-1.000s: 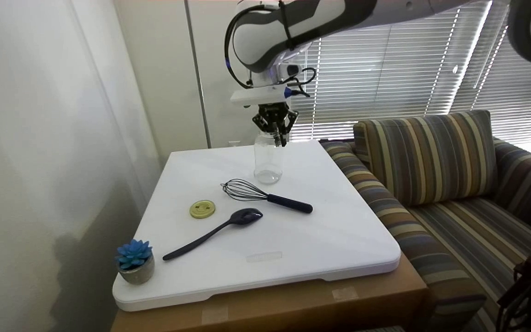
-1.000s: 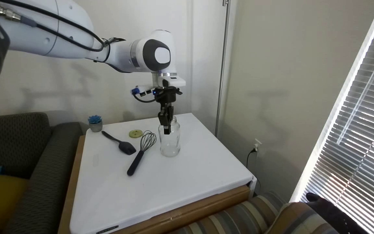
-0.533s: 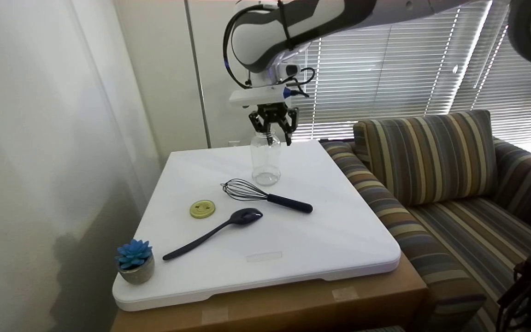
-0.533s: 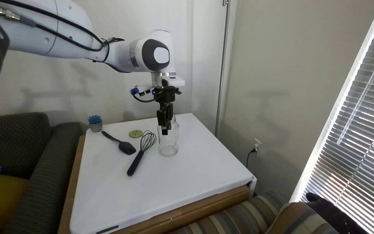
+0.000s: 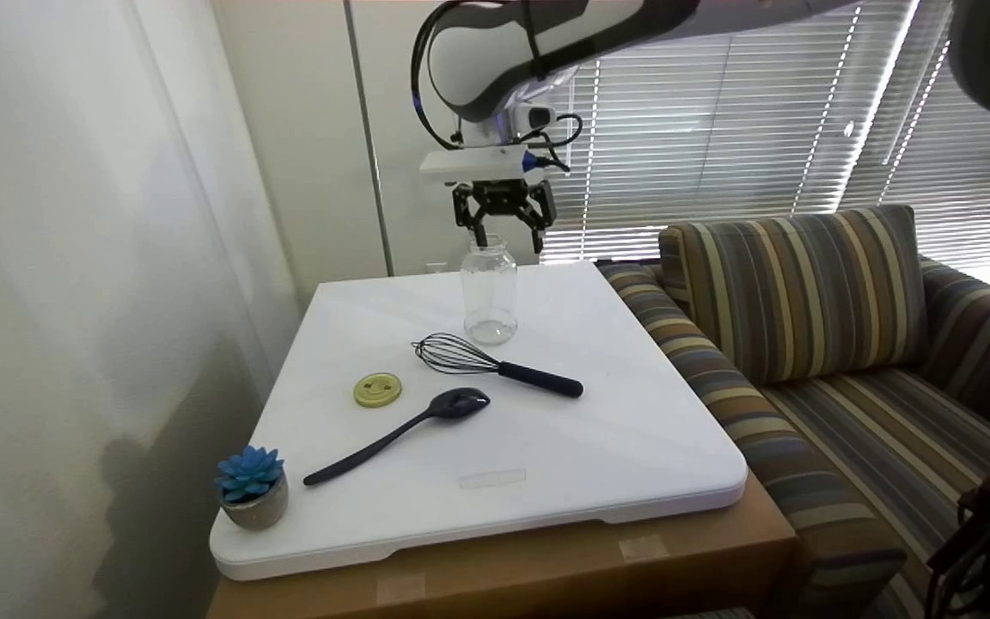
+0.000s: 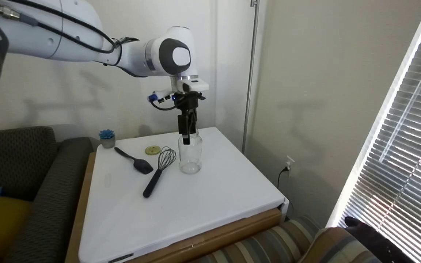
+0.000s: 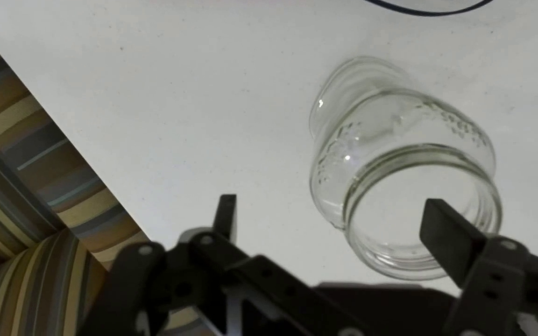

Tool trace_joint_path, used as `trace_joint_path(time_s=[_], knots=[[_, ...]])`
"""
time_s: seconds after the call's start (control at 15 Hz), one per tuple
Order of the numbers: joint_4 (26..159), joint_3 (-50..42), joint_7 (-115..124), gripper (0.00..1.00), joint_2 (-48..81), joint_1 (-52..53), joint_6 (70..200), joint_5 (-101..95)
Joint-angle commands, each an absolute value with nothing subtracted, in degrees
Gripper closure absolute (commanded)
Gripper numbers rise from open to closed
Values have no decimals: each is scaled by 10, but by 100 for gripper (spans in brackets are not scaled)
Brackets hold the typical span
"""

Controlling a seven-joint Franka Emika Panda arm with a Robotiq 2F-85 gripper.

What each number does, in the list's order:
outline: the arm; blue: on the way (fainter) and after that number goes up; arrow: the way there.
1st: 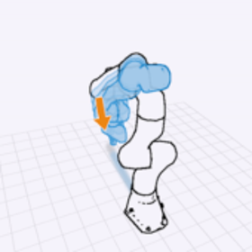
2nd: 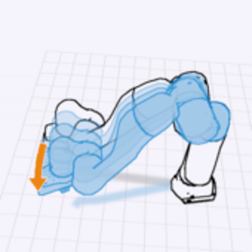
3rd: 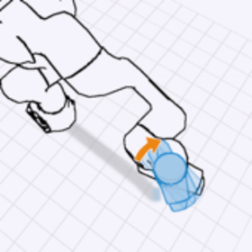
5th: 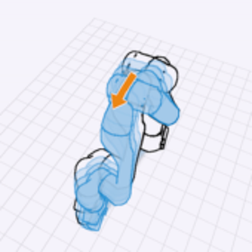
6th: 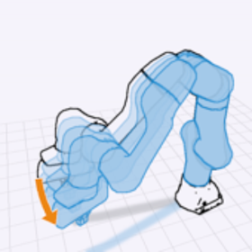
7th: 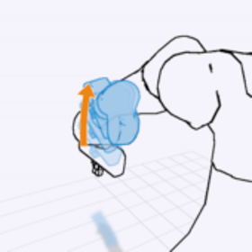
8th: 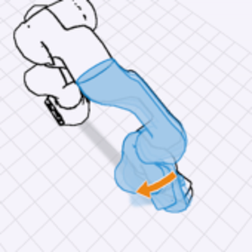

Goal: Move the bottle backwards

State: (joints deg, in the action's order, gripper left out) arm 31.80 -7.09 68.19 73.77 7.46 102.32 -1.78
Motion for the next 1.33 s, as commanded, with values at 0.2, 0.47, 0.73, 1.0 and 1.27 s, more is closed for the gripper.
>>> trace_joint_path(time_s=[0.2, 0.47, 0.73, 1.0, 1.27], knots=[[310, -73, 668, 0, 715, 71, 1022, -22], [298, -73, 649, 0, 689, 67, 1012, -27], [289, -71, 627, 0, 665, 66, 1010, -26], [285, -72, 628, 0, 664, 70, 1023, -25], [284, -71, 621, 0, 661, 70, 1021, -24]])
